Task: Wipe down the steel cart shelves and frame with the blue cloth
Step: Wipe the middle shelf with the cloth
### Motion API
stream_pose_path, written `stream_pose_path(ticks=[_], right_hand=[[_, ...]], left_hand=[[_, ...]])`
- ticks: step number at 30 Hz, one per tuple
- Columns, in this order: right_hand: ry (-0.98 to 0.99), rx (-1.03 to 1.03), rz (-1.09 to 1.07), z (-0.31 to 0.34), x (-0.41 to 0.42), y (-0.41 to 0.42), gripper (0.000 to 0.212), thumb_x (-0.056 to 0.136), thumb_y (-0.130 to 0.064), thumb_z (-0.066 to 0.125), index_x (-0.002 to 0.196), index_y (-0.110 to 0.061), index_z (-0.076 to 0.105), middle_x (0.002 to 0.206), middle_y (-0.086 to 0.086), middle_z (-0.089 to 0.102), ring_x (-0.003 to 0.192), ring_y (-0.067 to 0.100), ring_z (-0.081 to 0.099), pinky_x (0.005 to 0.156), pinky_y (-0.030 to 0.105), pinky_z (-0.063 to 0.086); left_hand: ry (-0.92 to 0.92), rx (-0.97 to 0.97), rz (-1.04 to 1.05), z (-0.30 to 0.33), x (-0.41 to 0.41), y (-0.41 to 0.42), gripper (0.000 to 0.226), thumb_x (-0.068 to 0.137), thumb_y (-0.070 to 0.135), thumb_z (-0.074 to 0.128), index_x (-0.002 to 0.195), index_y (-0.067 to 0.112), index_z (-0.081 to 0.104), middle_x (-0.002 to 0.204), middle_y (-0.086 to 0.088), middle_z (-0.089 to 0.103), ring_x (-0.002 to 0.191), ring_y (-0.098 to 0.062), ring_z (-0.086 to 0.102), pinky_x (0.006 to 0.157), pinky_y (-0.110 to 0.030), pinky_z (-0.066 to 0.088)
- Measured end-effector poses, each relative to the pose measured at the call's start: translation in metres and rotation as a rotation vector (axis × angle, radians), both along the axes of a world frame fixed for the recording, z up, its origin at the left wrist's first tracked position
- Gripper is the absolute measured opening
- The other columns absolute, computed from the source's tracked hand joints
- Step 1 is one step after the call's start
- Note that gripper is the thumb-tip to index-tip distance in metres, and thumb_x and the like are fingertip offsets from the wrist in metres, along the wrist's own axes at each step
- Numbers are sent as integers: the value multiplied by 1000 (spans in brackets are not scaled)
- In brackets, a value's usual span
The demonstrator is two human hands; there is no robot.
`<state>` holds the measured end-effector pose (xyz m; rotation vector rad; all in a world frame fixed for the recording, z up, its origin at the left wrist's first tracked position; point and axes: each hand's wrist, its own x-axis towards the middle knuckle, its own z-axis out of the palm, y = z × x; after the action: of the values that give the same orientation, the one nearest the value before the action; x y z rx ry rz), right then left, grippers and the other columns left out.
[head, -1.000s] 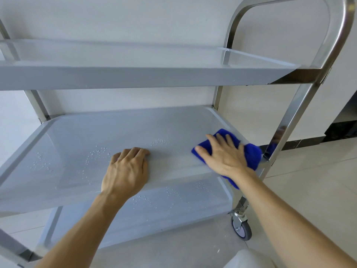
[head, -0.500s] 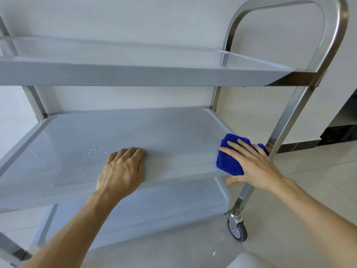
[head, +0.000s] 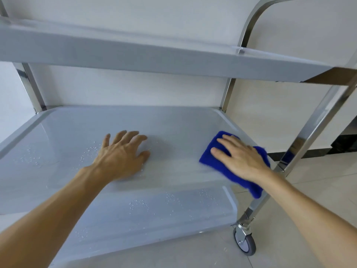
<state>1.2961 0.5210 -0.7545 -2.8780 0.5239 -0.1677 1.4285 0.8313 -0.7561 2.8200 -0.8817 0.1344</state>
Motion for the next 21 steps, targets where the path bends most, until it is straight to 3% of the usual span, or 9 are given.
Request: stream_pose_path(ticks=[2, 6, 9, 12, 15, 18, 21], right_hand=[[101, -35, -102, 3, 23, -28, 84, 84, -80, 13, 155, -36, 23, 165, -14, 10, 152, 11, 6, 120, 49, 12], [128, -77, -335, 1, 85, -37, 71, 95, -62, 13, 151, -22, 30, 162, 1, 21, 149, 28, 14, 115, 64, 13], [112, -51, -251, 0, 134, 15, 71, 97, -59, 14, 153, -17, 27, 164, 2, 16, 150, 31, 9, 114, 68, 10], [17, -47, 121, -7, 146, 80, 66, 97, -63, 21, 147, -22, 36, 161, -6, 21, 150, 21, 12, 116, 62, 12], [-32, -55, 354, -12, 118, 95, 69, 92, -70, 21, 151, -34, 33, 162, -19, 20, 151, 6, 9, 120, 47, 12], [-51, -31, 382, -7, 83, 50, 80, 85, -81, 19, 151, -39, 34, 161, -21, 24, 150, 2, 14, 122, 33, 14], [-69, -5, 193, 0, 71, -19, 70, 90, -74, 29, 148, -38, 42, 159, -17, 31, 148, 4, 23, 120, 26, 15]], left_hand=[[27, -59, 12, -10, 3, -4, 53, 97, 58, 25, 147, 42, 28, 161, 13, 22, 150, -17, 13, 120, -53, 6], [-31, -108, 7, -20, 8, -6, 51, 94, 60, 20, 139, 44, 35, 152, 18, 34, 142, -14, 26, 116, -51, 16], [-23, -118, 22, -23, 11, -6, 48, 94, 60, 23, 137, 45, 36, 149, 20, 35, 140, -12, 28, 117, -51, 16], [15, -117, 32, -22, 10, -5, 48, 94, 60, 22, 138, 46, 34, 150, 20, 33, 141, -11, 25, 118, -50, 13], [36, -96, 42, -19, 6, -7, 51, 93, 62, 18, 139, 46, 31, 151, 21, 30, 143, -12, 22, 119, -49, 11], [56, -72, 45, -17, 5, -7, 54, 92, 61, 15, 143, 47, 25, 154, 20, 24, 147, -11, 15, 120, -48, 7], [48, -66, 41, -17, 6, -8, 52, 94, 58, 14, 144, 45, 22, 156, 19, 21, 148, -10, 11, 120, -51, 6]])
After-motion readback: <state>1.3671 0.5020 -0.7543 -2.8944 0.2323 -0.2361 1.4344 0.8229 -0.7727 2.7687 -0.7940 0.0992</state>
